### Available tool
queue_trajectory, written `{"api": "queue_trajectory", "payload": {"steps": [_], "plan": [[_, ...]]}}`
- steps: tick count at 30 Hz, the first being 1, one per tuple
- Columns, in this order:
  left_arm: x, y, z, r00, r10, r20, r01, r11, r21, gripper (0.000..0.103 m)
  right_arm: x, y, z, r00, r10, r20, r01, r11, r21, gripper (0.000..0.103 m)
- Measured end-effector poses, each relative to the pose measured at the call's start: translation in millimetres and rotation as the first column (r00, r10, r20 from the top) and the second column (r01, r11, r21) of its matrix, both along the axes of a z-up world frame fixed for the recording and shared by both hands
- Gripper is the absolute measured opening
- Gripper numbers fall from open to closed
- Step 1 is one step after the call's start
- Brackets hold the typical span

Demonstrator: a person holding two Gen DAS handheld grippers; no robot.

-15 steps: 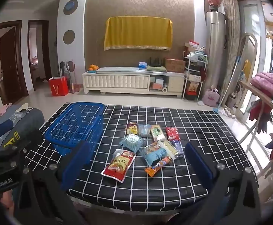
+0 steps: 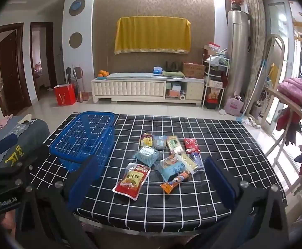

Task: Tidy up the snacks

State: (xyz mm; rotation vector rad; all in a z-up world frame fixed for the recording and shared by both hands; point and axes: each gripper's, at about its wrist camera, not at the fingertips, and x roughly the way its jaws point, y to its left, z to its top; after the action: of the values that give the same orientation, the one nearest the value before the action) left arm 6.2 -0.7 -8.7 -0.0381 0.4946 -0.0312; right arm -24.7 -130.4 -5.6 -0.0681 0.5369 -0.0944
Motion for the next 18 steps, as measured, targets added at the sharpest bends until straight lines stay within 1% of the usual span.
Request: {"api": "queue_trajectory", "payload": {"steps": [2, 18], "plan": [[0.6, 4.6, -0.9, 1.000, -0.003, -0.004, 0.003, 1.000, -0.004, 0.103, -1.2, 0.1, -0.5, 1.000, 0.000, 0.001, 0.000, 1.000, -0.001, 0.103], [2.0, 2.5, -2.6, 1.000, 0.000, -0.013, 0.000, 1.000, 0.002, 0.103, -2.0, 1.1, 0.5, 1.000, 0.008, -0.003, -0.008, 1.000, 0.003, 0.103]]}}
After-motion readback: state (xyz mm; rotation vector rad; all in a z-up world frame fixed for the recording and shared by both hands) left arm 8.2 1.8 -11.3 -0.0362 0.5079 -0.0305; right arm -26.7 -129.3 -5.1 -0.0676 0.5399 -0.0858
